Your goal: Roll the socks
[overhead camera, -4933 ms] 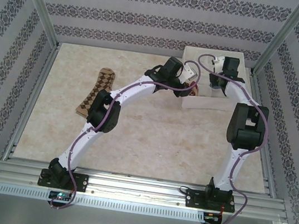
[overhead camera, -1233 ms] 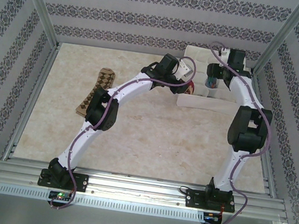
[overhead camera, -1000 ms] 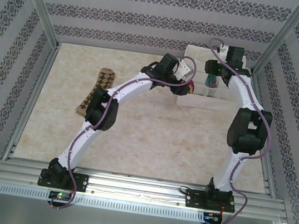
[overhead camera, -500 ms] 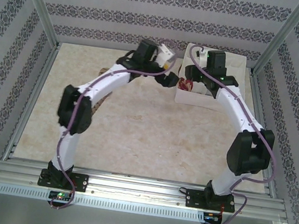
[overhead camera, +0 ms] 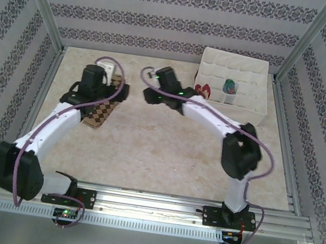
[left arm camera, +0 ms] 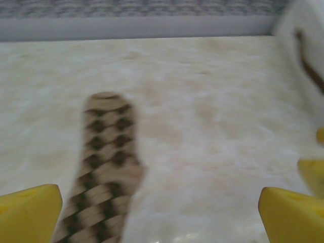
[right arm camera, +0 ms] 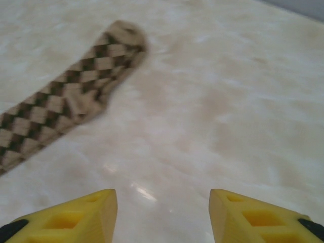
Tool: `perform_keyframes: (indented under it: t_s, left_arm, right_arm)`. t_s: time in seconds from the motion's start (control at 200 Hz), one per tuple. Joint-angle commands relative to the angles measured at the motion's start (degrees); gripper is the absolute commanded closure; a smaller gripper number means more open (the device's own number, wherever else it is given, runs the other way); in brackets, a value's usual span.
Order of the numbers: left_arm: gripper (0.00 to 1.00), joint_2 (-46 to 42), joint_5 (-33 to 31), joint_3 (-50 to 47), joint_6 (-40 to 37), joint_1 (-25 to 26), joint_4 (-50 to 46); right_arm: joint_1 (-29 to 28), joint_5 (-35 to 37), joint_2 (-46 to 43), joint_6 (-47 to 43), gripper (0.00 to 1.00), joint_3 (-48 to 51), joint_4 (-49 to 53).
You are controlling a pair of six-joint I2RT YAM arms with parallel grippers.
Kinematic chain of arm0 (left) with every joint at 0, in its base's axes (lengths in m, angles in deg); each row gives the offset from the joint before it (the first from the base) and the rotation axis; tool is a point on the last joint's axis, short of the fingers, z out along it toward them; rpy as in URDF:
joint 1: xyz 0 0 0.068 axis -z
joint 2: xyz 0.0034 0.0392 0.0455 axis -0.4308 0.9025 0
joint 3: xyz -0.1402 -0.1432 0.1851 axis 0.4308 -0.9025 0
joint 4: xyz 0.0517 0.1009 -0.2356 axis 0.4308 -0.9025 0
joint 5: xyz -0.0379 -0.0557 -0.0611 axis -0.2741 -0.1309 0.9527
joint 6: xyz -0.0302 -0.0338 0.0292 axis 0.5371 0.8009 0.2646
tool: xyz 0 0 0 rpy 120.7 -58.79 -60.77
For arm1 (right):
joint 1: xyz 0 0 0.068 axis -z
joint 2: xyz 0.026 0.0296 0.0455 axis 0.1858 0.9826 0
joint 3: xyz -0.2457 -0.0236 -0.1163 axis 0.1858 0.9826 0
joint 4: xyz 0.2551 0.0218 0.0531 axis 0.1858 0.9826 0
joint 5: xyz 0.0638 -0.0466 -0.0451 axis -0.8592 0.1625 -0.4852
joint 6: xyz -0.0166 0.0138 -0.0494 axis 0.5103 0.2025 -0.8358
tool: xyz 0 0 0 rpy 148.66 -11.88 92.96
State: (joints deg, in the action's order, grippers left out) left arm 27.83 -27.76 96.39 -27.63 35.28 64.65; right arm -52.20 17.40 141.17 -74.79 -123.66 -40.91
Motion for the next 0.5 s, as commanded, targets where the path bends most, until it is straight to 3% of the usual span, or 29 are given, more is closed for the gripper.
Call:
perform_keyframes:
  t_s: [0.0, 0.18, 0.3, 0.495]
  left_arm:
    - [0.01, -4.65, -6.92, -3.24, 6.62, -4.70, -12.24]
    - [0.01, -9.53, -5.76, -6.28, 13.41, -13.34, -21.91]
    - [0.01, -12.38, -14.20, -8.26, 15.68, -14.23, -27.54]
    - [0.01, -19.60, -13.25, -13.31, 14.32, -14.85, -29.98]
  right_arm:
    - [-4.38, -3.84, 7.45, 1.09, 0.53, -7.22, -2.30]
    - [-10.53, -7.72, 19.70, -7.03, 0.54, -20.35, -1.57]
    - [-12.00, -9.42, 27.15, -6.45, 0.53, -29.74, -0.06]
    - [-12.85, -13.93, 39.26, -1.35, 0.61, -46.48, 1.58]
